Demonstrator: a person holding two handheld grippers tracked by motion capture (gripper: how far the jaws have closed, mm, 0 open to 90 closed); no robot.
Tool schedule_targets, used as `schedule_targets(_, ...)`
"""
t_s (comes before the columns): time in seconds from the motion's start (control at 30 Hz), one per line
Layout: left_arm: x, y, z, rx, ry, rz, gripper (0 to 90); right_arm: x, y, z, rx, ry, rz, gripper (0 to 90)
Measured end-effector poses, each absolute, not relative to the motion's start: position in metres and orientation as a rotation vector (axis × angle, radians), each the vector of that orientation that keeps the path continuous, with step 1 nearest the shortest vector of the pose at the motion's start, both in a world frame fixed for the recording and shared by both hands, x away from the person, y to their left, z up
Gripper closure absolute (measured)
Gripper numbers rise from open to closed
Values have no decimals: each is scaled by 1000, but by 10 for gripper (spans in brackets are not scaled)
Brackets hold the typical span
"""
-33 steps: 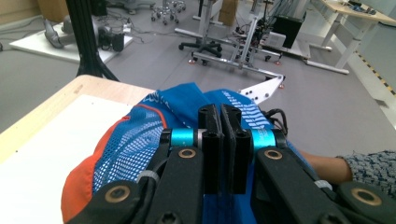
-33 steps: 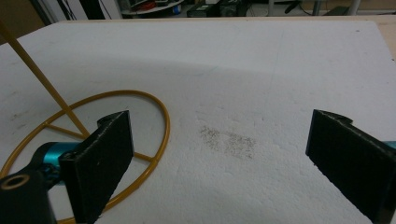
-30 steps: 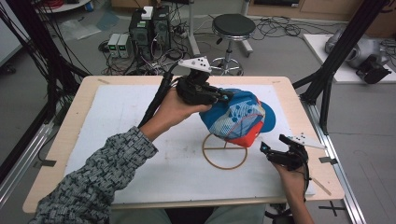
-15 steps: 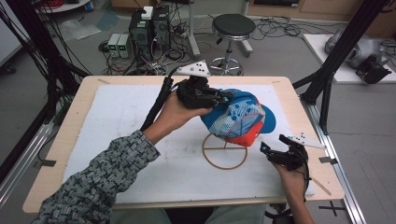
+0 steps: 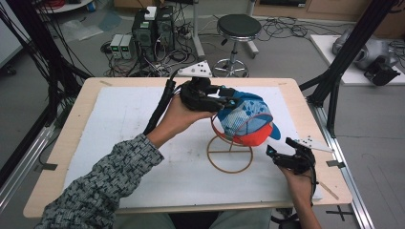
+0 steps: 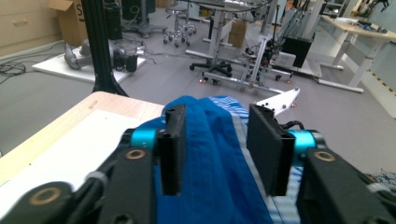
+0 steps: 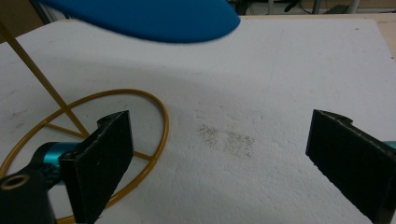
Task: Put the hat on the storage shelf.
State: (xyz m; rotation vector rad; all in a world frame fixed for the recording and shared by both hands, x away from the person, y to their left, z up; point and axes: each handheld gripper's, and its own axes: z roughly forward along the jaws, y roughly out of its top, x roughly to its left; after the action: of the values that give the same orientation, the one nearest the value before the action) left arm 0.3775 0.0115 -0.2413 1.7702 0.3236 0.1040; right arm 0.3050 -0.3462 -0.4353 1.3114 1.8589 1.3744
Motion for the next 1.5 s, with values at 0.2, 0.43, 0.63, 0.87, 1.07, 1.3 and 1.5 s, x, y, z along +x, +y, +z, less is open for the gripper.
schedule_targets(0.2, 373, 33, -234, 1723, 346, 159, 503, 305, -346, -436, 1302, 1866, 1366, 67)
schedule_targets(0.43, 367, 63, -237, 1696, 391, 212, 487, 304, -344, -436, 1296, 1881, 1367, 67)
schedule_targets(0.63, 362, 87, -242, 1684, 435, 269, 469, 303, -341, -437, 1265, 1935, 1378, 66)
schedule_targets(0.87, 353, 117, -259, 1693, 502, 375, 433, 296, -334, -437, 1213, 2025, 1395, 66)
schedule_targets(1.07, 340, 144, -281, 1705, 587, 454, 404, 294, -329, -438, 1199, 2062, 1389, 66)
schedule_targets(1.3, 321, 175, -313, 1697, 678, 581, 393, 285, -331, -436, 1200, 2038, 1385, 66)
schedule_targets(1.5, 309, 213, -349, 1636, 849, 634, 377, 278, -341, -436, 1231, 2000, 1389, 66)
